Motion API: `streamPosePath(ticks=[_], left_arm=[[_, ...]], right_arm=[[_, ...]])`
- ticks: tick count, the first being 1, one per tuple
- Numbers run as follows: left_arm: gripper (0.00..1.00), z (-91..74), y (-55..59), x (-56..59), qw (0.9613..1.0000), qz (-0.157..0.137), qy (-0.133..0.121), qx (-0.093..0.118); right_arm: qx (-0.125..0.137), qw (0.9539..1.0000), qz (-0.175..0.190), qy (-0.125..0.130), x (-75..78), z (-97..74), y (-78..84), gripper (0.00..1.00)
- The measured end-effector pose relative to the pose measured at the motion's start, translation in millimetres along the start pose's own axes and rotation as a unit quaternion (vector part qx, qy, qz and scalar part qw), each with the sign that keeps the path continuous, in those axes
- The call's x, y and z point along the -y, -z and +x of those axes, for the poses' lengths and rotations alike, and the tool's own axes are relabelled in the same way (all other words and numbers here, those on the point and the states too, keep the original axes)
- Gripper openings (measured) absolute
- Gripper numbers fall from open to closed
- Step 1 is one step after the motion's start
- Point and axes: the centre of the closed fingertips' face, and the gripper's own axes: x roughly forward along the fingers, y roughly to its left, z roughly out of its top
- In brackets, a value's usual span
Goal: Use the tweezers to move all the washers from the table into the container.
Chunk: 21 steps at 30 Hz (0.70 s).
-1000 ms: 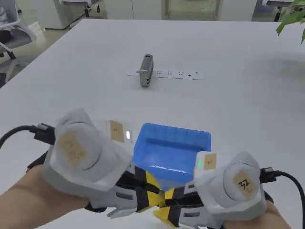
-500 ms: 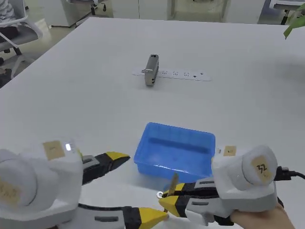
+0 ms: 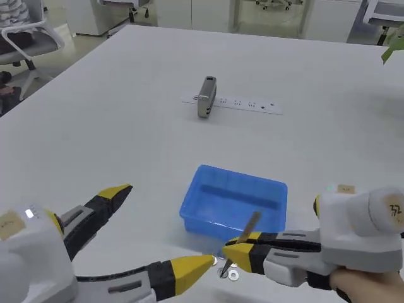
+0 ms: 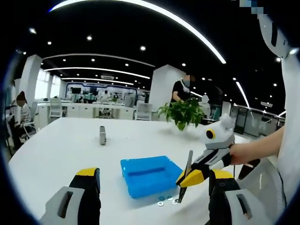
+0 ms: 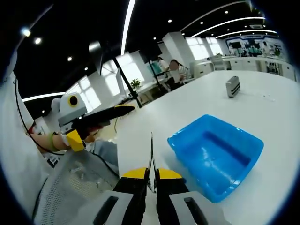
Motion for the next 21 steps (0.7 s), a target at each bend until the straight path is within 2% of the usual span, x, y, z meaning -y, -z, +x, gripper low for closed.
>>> streamPosePath(ticks=[3, 6, 9, 14, 18, 20, 21], left_arm=[[0.99, -1.7, -5.9, -2.9, 0.9998, -0.009, -0.004, 0.018], [0.99, -3.4, -7.3, -6.8, 0.9996, 0.004, -0.016, 0.022], [0.97, -4.6, -8.2, -9.2, 0.9995, 0.005, -0.021, 0.025], [0.94, -5.7, -7.9, -11.5, 0.9994, 0.002, -0.024, 0.025], [0.95, -5.2, -6.7, -11.0, 0.9995, 0.003, -0.022, 0.022], [0.95, -5.2, -7.0, -10.5, 0.9995, 0.004, -0.021, 0.023], [0.95, -5.2, -6.8, -10.3, 0.9995, 0.005, -0.021, 0.023]], right_arm=[[0.009, 0.9999, 0.006, -0.002, -2.6, -4.9, -2.6, 0.03], [0.022, 0.9997, 0.005, 0.008, -2.3, -11.7, -7.5, 0.03], [0.043, 0.9988, -0.001, 0.025, 1.3, -20.0, -16.5, 0.03], [0.053, 0.9961, -0.031, 0.063, 7.8, -32.2, -23.7, 0.03], [0.058, 0.9924, -0.056, 0.093, 11.5, -43.5, -35.2, 0.03], [0.061, 0.9893, -0.078, 0.107, 12.2, -48.1, -43.7, 0.03], [0.062, 0.9859, -0.102, 0.118, 13.0, -50.8, -49.5, 0.03]])
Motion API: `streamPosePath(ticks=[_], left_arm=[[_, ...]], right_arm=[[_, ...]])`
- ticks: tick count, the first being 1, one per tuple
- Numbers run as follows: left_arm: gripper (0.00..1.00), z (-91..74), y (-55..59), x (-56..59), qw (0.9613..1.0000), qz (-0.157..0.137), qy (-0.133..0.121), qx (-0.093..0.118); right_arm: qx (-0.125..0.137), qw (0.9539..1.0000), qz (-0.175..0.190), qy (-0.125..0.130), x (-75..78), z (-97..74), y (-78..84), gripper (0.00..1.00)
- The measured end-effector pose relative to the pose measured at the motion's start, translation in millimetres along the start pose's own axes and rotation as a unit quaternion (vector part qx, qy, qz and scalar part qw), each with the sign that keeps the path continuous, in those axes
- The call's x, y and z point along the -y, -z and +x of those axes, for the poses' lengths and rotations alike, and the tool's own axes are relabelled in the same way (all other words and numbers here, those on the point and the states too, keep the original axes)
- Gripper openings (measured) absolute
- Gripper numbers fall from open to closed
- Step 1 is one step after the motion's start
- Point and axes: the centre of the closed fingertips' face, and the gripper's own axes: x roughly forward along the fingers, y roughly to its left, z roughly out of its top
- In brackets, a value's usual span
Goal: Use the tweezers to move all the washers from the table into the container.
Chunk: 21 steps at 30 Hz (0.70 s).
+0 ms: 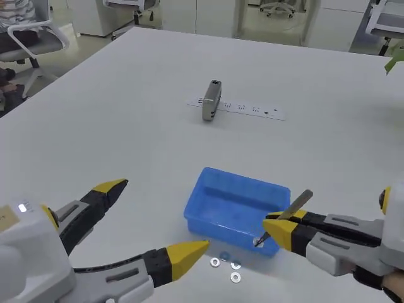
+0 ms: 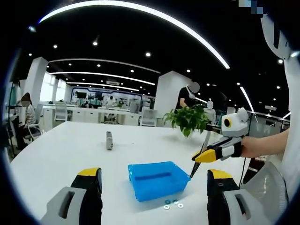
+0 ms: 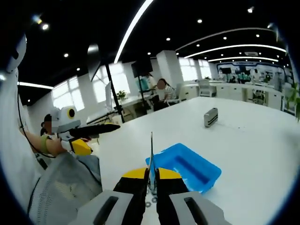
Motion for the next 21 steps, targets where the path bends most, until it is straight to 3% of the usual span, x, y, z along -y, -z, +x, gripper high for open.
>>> streamPosePath(ticks=[4, 8, 16, 21], left_arm=[[0.95, -0.6, -0.6, 0.1, 1.0, -0.002, 0.0, 0.001], [0.96, -1.3, -1.5, 0.3, 1.0, -0.001, 0.0, 0.003], [0.95, -1.4, -0.4, 0.5, 0.9999, 0.015, -0.003, -0.002], [0.95, -1.2, 1.1, 1.2, 0.9998, 0.021, -0.001, -0.006]], right_arm=[[-0.009, 0.9983, -0.054, 0.021, 5.1, -1.8, -10.8, 0.03], [-0.013, 0.9972, -0.069, 0.025, 8.7, 0.4, -17.6, 0.03], [-0.029, 0.996, -0.071, 0.046, 34.2, 10.3, -16.1, 0.03], [-0.057, 0.9958, -0.054, 0.048, 52.2, 18.4, -0.6, 0.03]])
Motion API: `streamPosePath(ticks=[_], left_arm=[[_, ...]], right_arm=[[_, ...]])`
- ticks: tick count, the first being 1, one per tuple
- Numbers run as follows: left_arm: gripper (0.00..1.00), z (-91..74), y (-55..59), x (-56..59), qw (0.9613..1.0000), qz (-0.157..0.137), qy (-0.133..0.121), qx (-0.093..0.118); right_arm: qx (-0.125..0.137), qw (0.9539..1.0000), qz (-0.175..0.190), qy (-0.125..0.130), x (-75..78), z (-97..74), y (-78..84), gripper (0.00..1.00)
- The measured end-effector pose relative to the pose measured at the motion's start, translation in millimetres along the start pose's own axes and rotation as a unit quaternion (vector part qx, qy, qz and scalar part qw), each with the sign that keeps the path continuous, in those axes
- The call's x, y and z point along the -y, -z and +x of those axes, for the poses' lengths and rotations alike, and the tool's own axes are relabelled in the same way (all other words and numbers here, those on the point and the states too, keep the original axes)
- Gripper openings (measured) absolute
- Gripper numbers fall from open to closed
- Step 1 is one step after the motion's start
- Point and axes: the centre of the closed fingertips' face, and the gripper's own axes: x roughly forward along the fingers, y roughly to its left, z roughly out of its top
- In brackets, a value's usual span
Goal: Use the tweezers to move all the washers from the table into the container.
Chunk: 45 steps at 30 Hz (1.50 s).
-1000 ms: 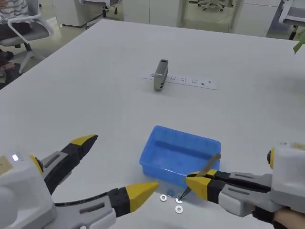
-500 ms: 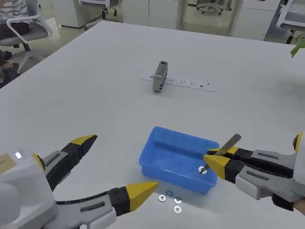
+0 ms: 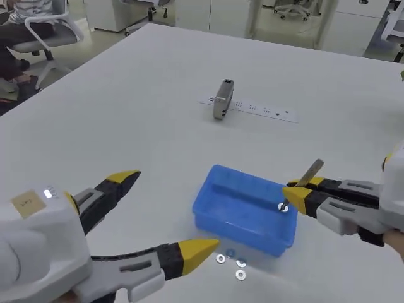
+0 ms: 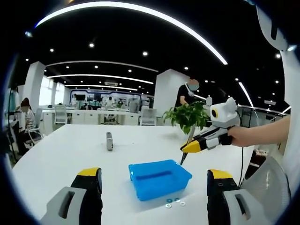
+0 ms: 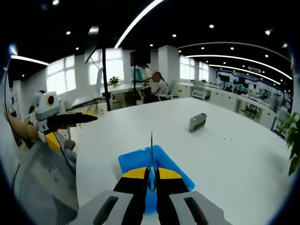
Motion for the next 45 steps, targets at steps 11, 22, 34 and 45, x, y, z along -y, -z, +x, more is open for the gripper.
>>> streamPosePath(ticks=[11, 22, 34, 45], left_arm=[[0.95, -1.7, -1.4, -5.8, 0.9999, -0.009, -0.009, 0.007], [0.96, -1.4, -0.4, -5.3, 0.9999, -0.011, -0.003, 0.007], [0.97, -1.5, -0.7, -5.8, 0.9998, -0.018, 0.001, 0.01], [0.98, -1.1, -1.3, -3.2, 0.9997, -0.021, 0.003, 0.01]], right_arm=[[-0.032, 0.999, 0.028, -0.014, 20.5, 23.1, 27.2, 0.03], [-0.056, 0.9965, 0.059, -0.019, 25.1, 43.6, 52.2, 0.03], [-0.06, 0.9955, 0.072, -0.014, 20.6, 45.9, 57.9, 0.03], [-0.045, 0.9947, 0.091, -0.013, 18.7, 41.7, 52.0, 0.04]])
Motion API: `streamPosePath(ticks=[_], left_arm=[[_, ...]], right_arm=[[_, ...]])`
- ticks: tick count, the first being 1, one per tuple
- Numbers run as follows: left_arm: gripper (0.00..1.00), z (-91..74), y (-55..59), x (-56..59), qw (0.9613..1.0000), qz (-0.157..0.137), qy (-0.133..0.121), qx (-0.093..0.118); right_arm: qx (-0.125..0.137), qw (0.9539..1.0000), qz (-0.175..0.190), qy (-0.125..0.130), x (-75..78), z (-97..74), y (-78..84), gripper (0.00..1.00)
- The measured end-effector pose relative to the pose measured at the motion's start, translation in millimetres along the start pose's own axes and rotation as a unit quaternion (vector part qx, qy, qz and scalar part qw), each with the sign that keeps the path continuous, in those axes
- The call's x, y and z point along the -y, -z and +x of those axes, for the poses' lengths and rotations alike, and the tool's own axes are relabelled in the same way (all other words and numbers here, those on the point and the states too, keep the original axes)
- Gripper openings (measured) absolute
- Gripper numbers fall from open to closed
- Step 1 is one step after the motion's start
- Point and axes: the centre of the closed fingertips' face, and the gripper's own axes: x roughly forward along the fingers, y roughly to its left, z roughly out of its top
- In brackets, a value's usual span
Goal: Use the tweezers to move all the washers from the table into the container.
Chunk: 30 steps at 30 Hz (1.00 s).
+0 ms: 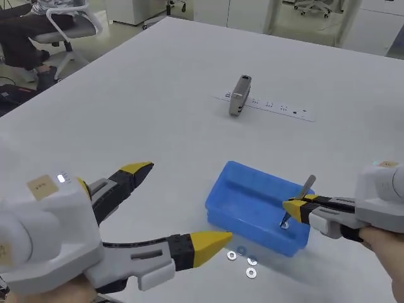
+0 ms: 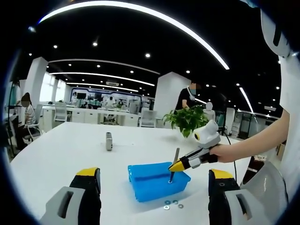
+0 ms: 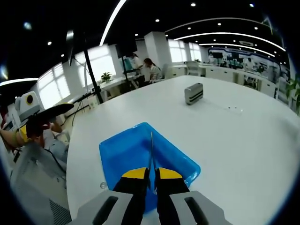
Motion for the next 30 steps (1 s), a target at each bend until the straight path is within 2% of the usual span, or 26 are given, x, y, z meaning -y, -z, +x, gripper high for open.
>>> streamPosePath(ticks=[8, 13, 20, 22, 30], left_arm=[[0.98, -0.1, -1.6, 0.9, 1.0, 0.001, -0.001, 0.003], [0.98, 0.8, 1.0, -0.2, 1.0, 0.0, -0.004, -0.004], [0.98, 1.0, 2.8, -0.7, 1.0, 0.0, -0.004, -0.008], [0.98, 1.0, 2.9, -0.9, 1.0, 0.0, -0.004, -0.008], [0.97, 0.4, 3.4, -3.7, 0.9999, -0.003, -0.012, -0.009]], right_arm=[[0.024, 0.9997, 0.003, -0.006, -10.5, -12.3, -11.8, 0.04], [0.041, 0.999, 0.005, -0.015, -21.2, -21.2, -21.4, 0.04], [0.07, 0.9967, 0.014, -0.038, -39.9, -31.9, -34.6, 0.04], [0.075, 0.9955, 0.028, -0.051, -47.3, -33.6, -36.2, 0.04], [0.07, 0.9936, 0.027, -0.085, -70.6, -33.1, -28.7, 0.04]])
